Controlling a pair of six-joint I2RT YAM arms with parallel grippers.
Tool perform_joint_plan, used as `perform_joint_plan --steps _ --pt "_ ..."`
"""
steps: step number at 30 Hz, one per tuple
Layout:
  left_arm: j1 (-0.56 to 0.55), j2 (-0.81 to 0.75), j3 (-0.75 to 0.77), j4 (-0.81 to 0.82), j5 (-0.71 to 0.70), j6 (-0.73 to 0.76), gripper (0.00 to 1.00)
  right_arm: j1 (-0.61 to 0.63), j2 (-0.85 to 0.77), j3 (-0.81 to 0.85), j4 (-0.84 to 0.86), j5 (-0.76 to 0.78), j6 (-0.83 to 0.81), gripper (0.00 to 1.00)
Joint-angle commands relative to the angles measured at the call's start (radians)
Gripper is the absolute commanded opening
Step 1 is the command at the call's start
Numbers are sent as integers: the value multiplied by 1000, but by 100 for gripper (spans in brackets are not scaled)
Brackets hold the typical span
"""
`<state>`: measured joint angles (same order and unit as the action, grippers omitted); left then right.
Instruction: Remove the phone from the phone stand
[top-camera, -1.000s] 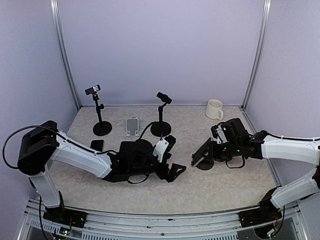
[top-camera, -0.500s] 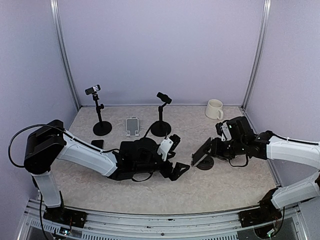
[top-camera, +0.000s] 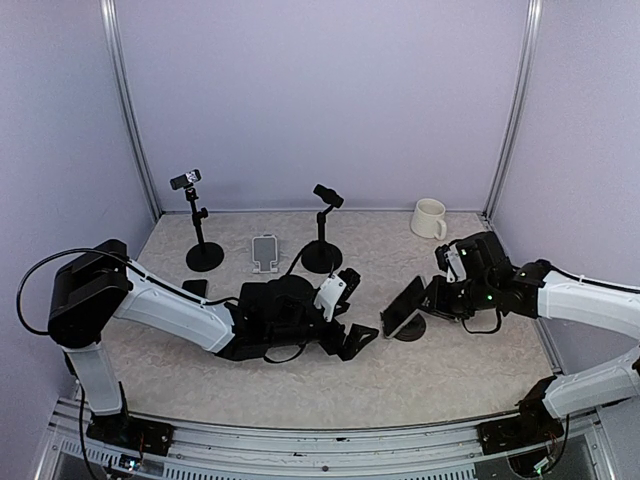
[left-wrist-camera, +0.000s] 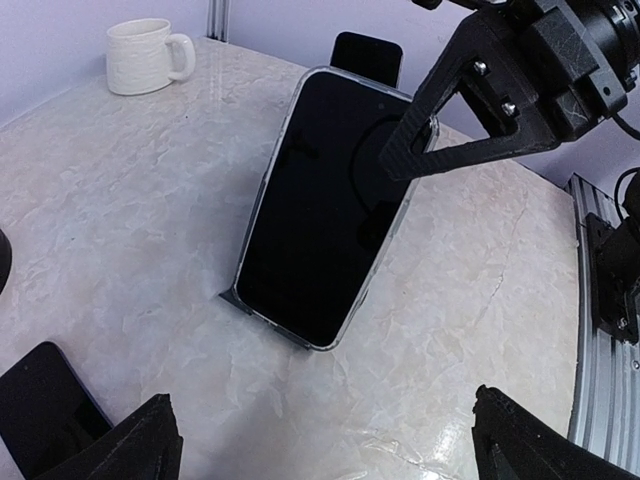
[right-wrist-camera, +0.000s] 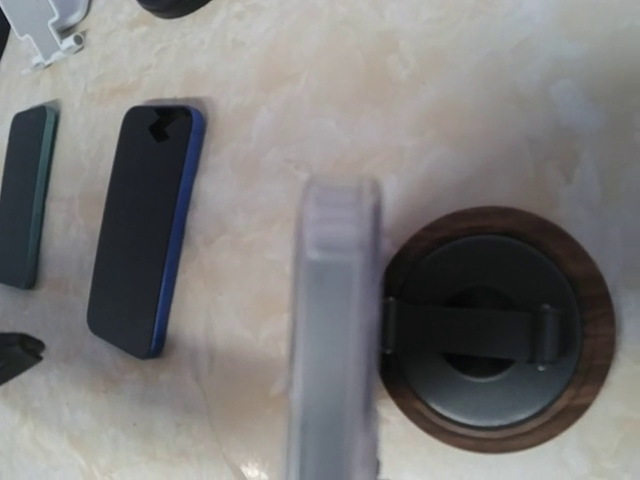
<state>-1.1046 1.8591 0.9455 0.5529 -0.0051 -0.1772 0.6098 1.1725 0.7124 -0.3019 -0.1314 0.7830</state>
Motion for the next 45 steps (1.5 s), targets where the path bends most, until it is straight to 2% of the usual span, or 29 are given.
perform_joint_plan --steps 1,17,33,45 --pt "8 -5 4 13 -11 28 99 -8 -23 51 19 -13 -25 1" --pt "4 -12 10 28 -10 71 99 -8 -58 122 -6 -34 -124 0" --pt "-9 -47 37 -13 -60 182 99 -7 -45 160 54 -330 -276 0" --pt "-15 -14 88 -38 -61 212 99 13 -4 166 94 -448 -294 0"
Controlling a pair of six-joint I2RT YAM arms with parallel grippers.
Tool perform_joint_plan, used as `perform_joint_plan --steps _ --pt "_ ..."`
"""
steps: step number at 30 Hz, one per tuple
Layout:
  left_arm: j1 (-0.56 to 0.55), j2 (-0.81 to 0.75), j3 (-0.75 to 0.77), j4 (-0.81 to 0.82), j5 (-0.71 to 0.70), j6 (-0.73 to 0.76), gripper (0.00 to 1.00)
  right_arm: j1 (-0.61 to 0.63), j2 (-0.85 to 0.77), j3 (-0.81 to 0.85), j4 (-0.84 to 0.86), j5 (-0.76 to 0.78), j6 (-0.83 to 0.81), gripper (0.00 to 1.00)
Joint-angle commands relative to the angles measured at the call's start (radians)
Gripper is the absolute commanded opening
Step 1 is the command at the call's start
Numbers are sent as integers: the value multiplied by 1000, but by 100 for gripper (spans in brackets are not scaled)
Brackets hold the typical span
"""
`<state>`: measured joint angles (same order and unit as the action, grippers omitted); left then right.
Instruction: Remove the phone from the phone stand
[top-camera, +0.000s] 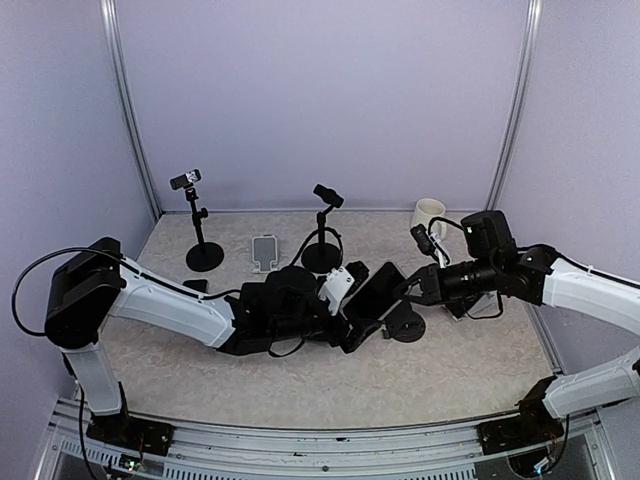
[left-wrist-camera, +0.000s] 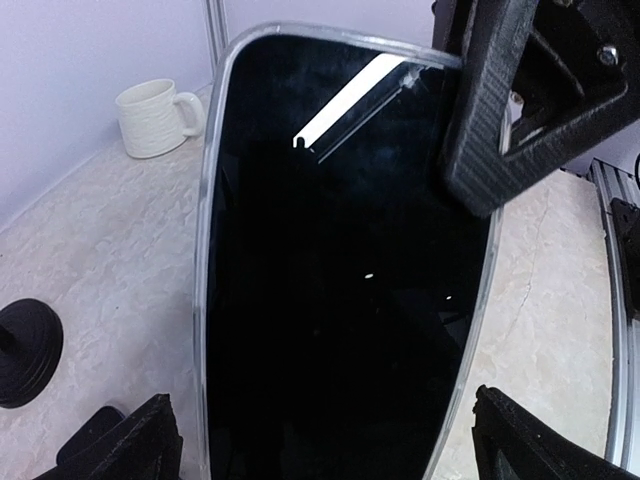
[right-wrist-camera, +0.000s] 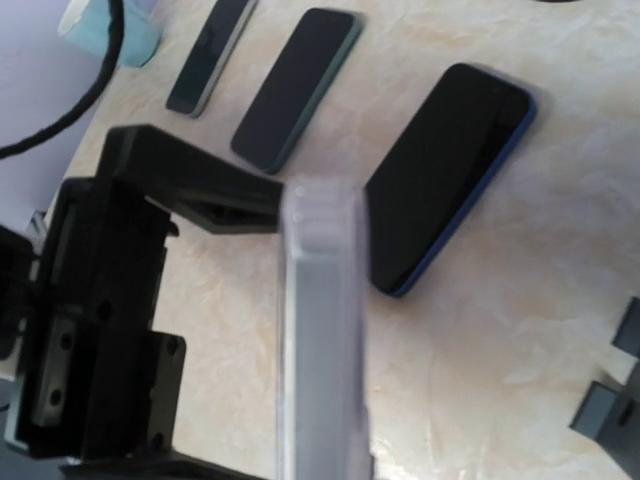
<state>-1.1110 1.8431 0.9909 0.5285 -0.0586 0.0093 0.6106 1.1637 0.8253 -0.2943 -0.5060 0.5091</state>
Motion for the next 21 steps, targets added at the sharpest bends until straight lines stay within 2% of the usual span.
perform_joint_plan --steps 1,10,14,21 --pt "-9 4 47 -16 -7 27 99 15 10 54 86 -78 -20 0" --pt "-13 28 84 -44 8 44 97 28 22 63 91 -104 -17 0" --pt "-14 22 83 -45 6 46 85 29 25 62 82 -88 -11 0" --pt "-28 15 90 -65 -109 28 64 29 24 44 107 -74 24 0"
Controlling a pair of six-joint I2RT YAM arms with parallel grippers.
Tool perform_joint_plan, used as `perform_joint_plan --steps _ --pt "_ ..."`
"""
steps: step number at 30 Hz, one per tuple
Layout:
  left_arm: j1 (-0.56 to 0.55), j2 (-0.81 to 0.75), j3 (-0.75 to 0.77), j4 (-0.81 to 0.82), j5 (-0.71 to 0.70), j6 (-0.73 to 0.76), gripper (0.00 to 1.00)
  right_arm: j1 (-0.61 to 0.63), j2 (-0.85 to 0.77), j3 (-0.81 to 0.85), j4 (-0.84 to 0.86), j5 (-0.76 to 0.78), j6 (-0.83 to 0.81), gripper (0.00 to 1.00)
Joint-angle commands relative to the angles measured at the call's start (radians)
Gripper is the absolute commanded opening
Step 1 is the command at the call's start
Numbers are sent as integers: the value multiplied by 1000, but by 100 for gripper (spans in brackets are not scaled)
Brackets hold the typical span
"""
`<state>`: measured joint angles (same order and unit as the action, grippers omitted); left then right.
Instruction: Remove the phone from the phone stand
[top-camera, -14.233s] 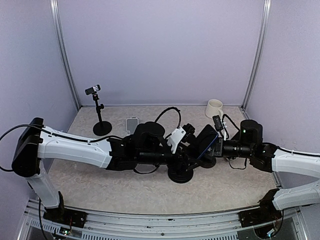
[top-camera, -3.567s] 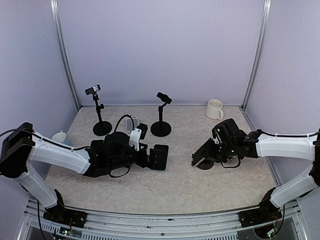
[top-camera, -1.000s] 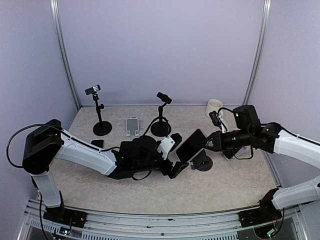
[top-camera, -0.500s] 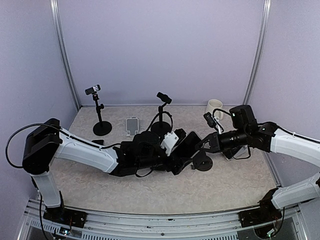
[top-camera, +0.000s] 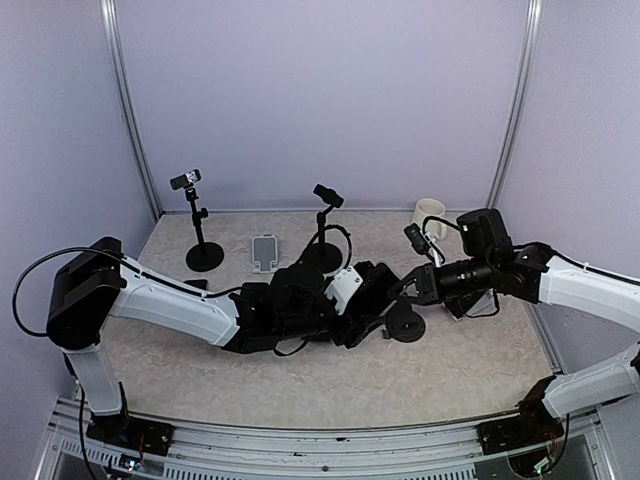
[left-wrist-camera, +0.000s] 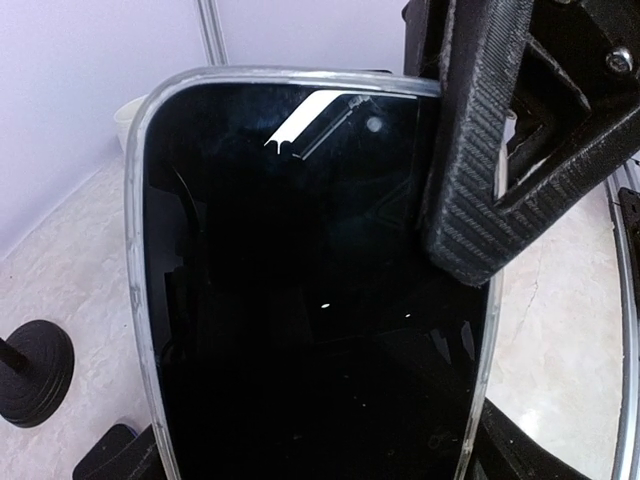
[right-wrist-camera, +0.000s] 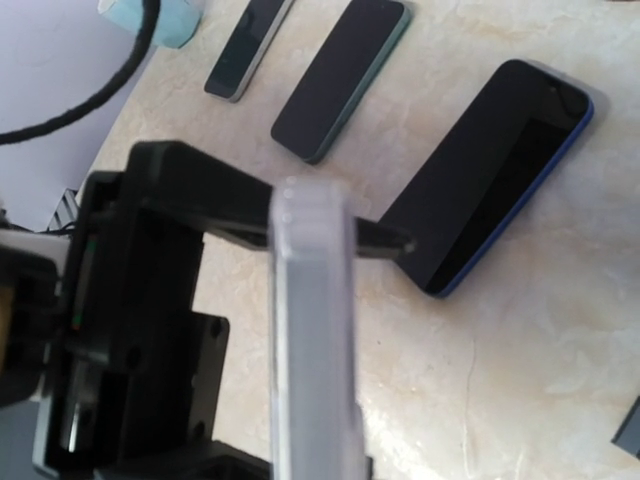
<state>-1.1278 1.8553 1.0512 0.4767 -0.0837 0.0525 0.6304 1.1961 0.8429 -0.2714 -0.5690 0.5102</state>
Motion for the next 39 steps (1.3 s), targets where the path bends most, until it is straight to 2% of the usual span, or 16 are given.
perform_joint_plan --steps 1,2,5,7,9,13,19,32,35,39 --pt "-13 -1 27 -13 -93 -18 62 9 -9 24 88 -10 27 0" --pt "-12 -6 18 -9 -94 -22 60 9 -11 22 91 -7 33 4" --pt "-6 -38 -33 41 -78 -50 56 7 -26 7 111 16 50 31" --pt "10 -60 -61 65 -51 -86 55 0 -44 -4 131 25 61 46" --pt "28 -79 -89 88 -26 -122 53 -17 -64 -21 151 34 75 53" --pt "51 -114 -143 136 -9 -161 50 -68 -98 -66 166 68 105 59" --pt "59 -162 -187 156 -36 -178 50 -120 -114 -138 132 203 127 60" --pt "74 -270 -270 169 -80 -178 50 -121 56 -173 154 251 57 55" --pt "76 -289 -286 169 -92 -179 50 -121 100 -176 189 242 50 51" --pt "77 -310 -306 168 -114 -183 50 -121 161 -174 233 226 52 37"
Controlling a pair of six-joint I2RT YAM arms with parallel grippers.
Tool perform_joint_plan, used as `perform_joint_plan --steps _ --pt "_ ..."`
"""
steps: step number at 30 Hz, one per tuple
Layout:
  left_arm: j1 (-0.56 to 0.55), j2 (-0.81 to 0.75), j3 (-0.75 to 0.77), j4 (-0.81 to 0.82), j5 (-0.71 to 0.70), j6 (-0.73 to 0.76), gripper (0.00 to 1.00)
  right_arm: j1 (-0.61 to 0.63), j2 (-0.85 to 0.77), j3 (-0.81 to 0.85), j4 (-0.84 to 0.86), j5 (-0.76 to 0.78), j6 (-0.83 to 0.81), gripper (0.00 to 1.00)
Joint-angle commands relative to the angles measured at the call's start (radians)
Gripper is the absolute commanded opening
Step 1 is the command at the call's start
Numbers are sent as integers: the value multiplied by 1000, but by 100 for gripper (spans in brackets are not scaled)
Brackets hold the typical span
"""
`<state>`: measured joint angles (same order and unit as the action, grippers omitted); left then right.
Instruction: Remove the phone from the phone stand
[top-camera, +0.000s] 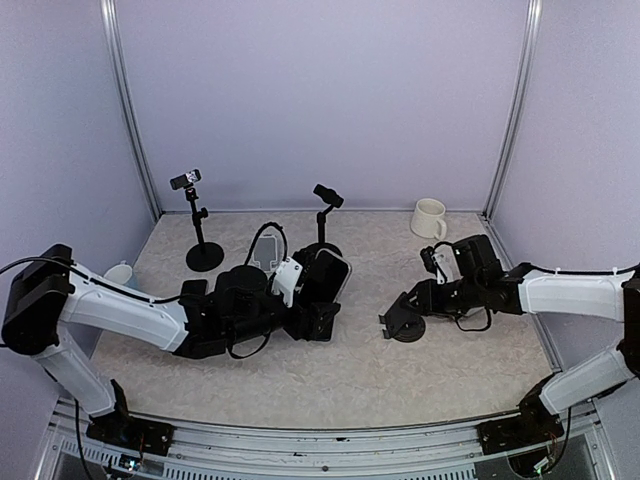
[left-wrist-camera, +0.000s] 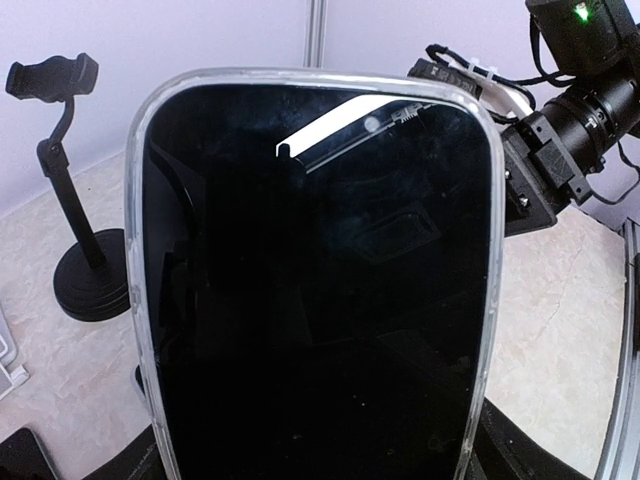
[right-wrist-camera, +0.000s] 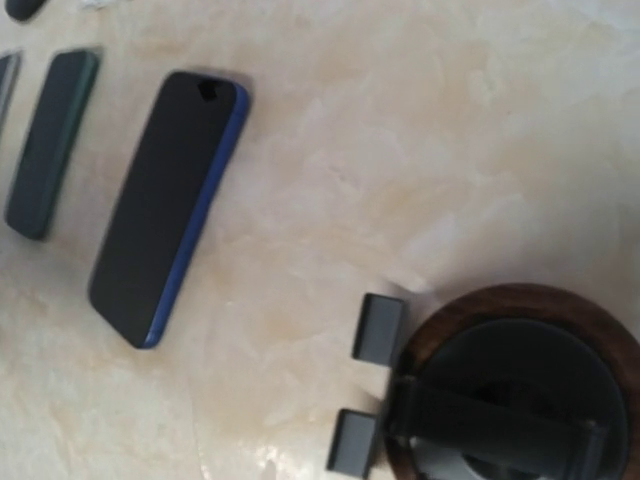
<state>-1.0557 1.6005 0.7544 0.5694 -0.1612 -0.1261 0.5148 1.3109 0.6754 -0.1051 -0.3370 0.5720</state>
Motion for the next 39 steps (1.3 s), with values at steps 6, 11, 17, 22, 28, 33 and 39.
perform_joint_plan --steps 6,11,17,22,28,33,39 --pt "8 -102 -46 80 -92 -9 50 -6 119 37 73 29 -3 8" --pt "10 -128 -62 71 -114 -5 50 -18 149 90 81 47 29 0" --pt "10 -149 -79 64 -126 2 50 -59 237 224 83 33 17 0" --pt "13 -166 -99 63 -138 1 50 -79 335 361 75 28 8 0" --pt "16 -182 -129 77 -148 -13 50 -101 466 534 31 58 -32 0" --pt "17 -201 -153 91 -151 -18 50 -118 570 668 -25 89 -68 0" --pt "19 -203 -170 103 -146 -23 50 -140 672 785 -73 127 -104 0"
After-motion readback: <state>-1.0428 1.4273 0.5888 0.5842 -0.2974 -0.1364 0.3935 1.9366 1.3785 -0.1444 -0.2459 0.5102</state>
